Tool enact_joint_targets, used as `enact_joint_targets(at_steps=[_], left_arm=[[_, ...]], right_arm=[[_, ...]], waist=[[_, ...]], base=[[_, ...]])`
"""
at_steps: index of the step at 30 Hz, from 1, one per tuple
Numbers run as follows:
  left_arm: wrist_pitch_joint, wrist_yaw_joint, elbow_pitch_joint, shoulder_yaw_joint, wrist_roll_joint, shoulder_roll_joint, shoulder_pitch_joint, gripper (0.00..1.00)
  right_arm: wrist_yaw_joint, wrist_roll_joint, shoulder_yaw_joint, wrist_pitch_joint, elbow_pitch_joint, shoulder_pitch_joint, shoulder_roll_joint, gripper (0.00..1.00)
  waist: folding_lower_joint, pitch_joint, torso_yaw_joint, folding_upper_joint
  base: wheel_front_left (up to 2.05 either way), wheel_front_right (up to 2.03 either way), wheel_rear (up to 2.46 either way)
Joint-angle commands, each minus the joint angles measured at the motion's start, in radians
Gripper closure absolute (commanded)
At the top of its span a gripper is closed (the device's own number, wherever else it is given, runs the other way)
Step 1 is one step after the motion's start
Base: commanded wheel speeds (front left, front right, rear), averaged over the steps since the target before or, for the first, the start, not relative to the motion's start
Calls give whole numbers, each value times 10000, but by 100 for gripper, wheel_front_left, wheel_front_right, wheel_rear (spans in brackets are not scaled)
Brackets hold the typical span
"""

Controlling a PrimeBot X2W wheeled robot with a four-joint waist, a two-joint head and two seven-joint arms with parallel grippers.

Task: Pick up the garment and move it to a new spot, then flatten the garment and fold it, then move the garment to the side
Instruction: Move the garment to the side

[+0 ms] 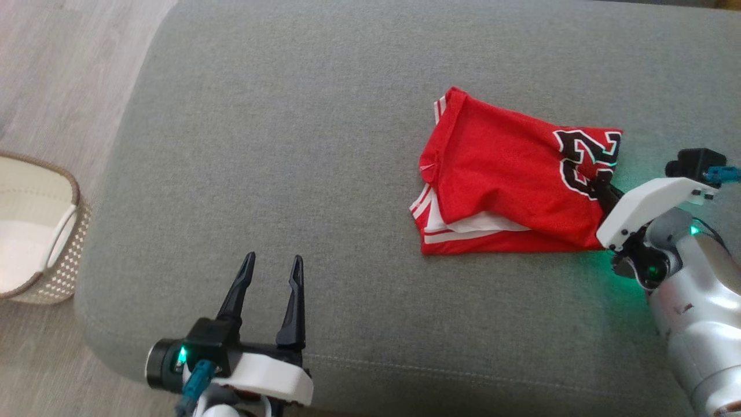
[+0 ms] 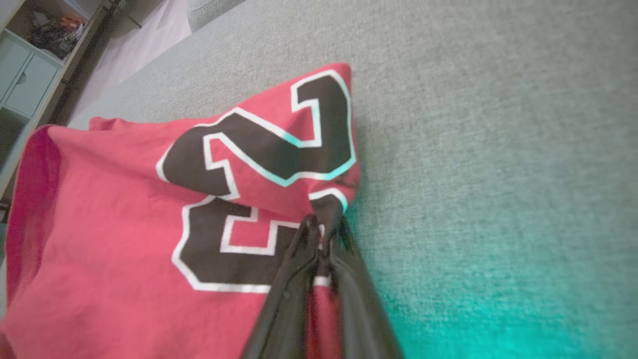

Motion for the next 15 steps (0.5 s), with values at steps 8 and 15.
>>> enact_joint_targets(at_steps=[8, 15], left_arm=[[-124, 60, -320, 453, 118, -62, -166, 0], [-124, -135, -339, 596, 372, -62, -163, 0]], right_arm=[[-4, -67, 944, -660, -1127, 152, -473, 100], [-4, -499, 864, -248, -2106, -490, -1617, 100]], waist=[[0, -337, -1060, 0], [0, -384, -2259, 0]], base=[[0, 0, 0], [0, 0, 0]])
